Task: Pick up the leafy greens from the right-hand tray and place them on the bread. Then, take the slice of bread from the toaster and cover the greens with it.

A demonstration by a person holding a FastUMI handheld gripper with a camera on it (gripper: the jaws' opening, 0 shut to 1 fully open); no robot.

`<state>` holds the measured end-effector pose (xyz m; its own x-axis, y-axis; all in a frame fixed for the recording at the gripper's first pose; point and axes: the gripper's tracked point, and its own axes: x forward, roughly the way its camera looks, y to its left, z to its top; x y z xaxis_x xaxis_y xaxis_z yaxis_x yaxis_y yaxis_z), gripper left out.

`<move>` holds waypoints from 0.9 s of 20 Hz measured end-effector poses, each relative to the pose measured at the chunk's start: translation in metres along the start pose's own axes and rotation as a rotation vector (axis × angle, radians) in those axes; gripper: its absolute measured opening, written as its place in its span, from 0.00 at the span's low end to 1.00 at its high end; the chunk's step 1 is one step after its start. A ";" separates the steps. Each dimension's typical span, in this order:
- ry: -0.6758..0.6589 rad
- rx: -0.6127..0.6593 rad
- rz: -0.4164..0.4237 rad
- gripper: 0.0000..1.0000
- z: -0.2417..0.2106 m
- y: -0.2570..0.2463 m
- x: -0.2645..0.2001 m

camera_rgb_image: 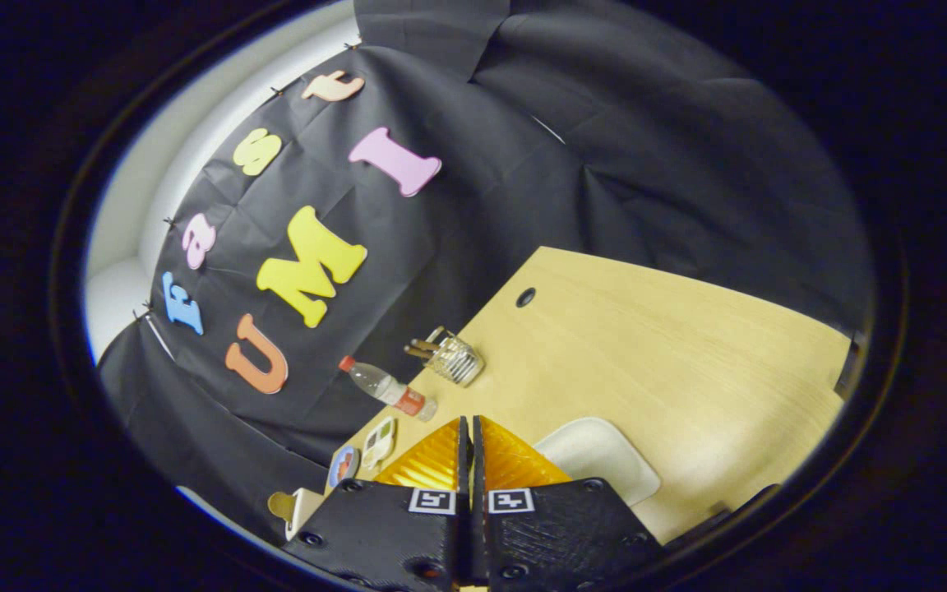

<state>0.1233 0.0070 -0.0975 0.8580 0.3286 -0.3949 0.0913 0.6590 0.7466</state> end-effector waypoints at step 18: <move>0.256 0.059 0.257 0.00 -0.219 0.190 0.073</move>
<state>0.0928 0.3042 -0.1012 0.7032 0.6418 -0.3061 -0.0753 0.4953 0.8654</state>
